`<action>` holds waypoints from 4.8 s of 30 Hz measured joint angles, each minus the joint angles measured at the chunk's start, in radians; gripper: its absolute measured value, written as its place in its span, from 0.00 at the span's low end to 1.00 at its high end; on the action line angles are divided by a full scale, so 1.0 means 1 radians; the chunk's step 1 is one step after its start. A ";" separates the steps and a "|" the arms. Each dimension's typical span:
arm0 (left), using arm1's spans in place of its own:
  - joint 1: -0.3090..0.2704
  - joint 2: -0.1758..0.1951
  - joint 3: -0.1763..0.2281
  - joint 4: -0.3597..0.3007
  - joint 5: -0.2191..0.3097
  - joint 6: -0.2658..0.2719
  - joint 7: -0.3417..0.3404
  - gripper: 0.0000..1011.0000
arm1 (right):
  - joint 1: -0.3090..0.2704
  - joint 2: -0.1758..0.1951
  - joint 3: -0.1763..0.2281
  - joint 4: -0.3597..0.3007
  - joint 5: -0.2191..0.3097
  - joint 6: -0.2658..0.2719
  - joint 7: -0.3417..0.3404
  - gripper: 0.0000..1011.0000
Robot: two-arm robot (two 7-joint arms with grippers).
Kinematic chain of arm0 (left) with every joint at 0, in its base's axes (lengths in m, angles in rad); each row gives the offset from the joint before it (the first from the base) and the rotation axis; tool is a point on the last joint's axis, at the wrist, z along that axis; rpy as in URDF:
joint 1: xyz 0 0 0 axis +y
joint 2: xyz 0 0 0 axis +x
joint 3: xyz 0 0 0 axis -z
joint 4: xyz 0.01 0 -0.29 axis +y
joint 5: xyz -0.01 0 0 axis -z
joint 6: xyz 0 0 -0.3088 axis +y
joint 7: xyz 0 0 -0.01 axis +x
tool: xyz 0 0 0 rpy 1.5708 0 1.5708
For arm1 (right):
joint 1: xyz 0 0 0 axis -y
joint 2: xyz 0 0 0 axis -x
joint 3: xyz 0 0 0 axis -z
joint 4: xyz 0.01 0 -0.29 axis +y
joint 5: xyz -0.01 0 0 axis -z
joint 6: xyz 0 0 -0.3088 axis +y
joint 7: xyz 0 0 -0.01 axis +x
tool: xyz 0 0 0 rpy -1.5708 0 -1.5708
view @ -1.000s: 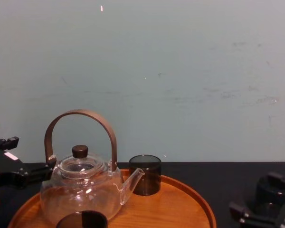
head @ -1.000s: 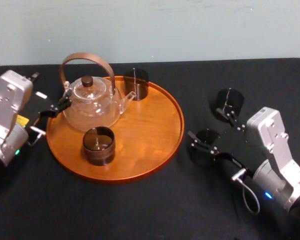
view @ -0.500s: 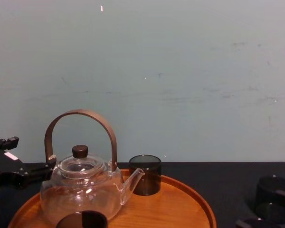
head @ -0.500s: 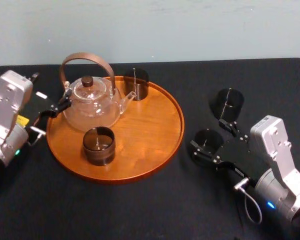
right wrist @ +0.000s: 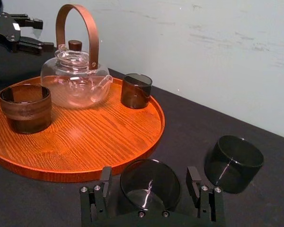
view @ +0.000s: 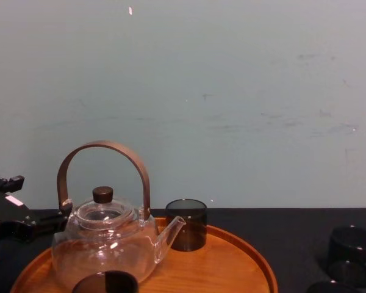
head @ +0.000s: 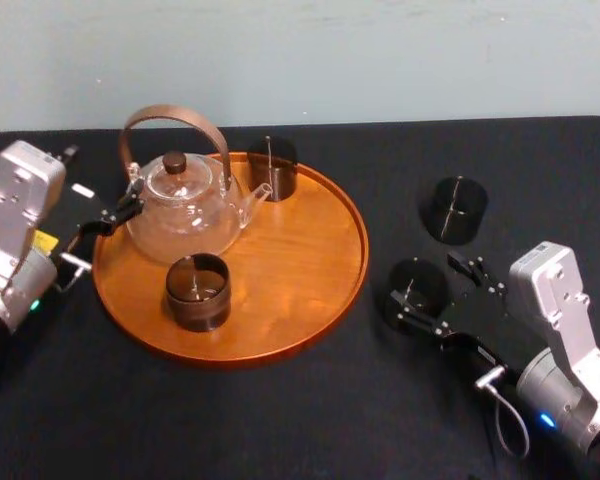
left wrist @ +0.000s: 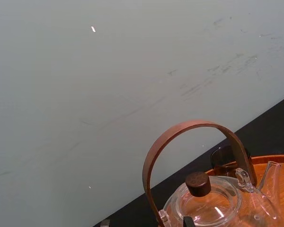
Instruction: Pick up the glass from the table and place it on the tray.
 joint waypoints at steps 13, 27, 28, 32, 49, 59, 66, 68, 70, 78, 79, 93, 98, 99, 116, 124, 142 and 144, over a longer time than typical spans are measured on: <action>0.000 0.000 0.000 0.000 0.000 0.000 0.000 0.99 | -0.003 -0.036 0.020 0.040 -0.005 -0.006 0.038 0.99; 0.000 0.000 0.000 0.000 0.000 0.000 0.000 0.99 | -0.004 -0.072 0.042 0.068 -0.018 -0.007 0.068 0.99; 0.000 0.000 0.000 0.000 0.000 0.000 0.000 0.99 | -0.004 -0.073 0.044 0.069 -0.019 -0.007 0.070 0.99; 0.000 0.000 0.000 0.000 0.000 0.000 0.000 0.99 | -0.005 -0.083 0.052 0.073 -0.025 -0.008 0.080 0.99; 0.000 0.000 0.000 0.000 0.000 0.000 0.000 0.99 | 0.006 -0.125 0.078 0.115 -0.045 -0.002 0.121 0.99; 0.000 0.000 0.000 0.000 0.000 0.000 0.000 0.99 | 0.042 -0.144 0.082 0.158 -0.056 -0.001 0.140 0.99; 0.000 0.000 0.000 0.000 0.000 0.000 0.000 0.99 | 0.090 -0.157 0.065 0.209 -0.059 -0.005 0.164 0.99; 0.000 0.000 0.000 0.000 0.000 0.000 0.000 0.99 | 0.100 -0.160 0.061 0.222 -0.059 -0.007 0.171 0.99; 0.000 0.000 0.000 0.000 0.000 0.000 0.000 0.99 | 0.114 -0.164 0.055 0.239 -0.053 -0.011 0.183 0.99; 0.000 0.000 0.000 0.000 0.000 0.000 0.000 0.99 | 0.126 -0.167 0.049 0.255 -0.044 -0.017 0.195 0.99; 0.000 0.000 0.000 0.000 0.000 0.000 0.000 0.99 | 0.125 -0.166 0.049 0.254 -0.044 -0.017 0.195 0.99; 0.000 0.000 0.000 0.000 0.000 0.000 0.000 0.99 | 0.121 -0.165 0.051 0.248 -0.045 -0.015 0.190 0.90; 0.000 0.000 0.000 0.000 0.000 0.000 0.000 0.99 | 0.120 -0.165 0.051 0.247 -0.045 -0.015 0.189 0.90; 0.000 0.000 0.000 0.000 0.000 0.000 0.000 0.99 | 0.120 -0.165 0.051 0.247 -0.045 -0.015 0.189 0.90; 0.000 0.000 0.000 0.000 0.000 0.000 0.000 0.99 | 0.120 -0.136 0.061 0.201 -0.035 -0.019 0.195 0.90; 0.000 0.000 0.000 0.000 0.000 0.000 0.000 0.99 | 0.133 -0.128 0.038 0.155 -0.044 0.000 0.202 0.90; 0.000 0.000 0.000 0.000 0.000 0.000 0.000 0.99 | 0.242 -0.160 -0.063 0.198 -0.068 -0.005 0.249 0.90; 0.000 0.000 0.000 0.000 0.000 0.000 0.000 0.99 | 0.259 -0.168 -0.077 0.217 -0.069 -0.009 0.254 0.90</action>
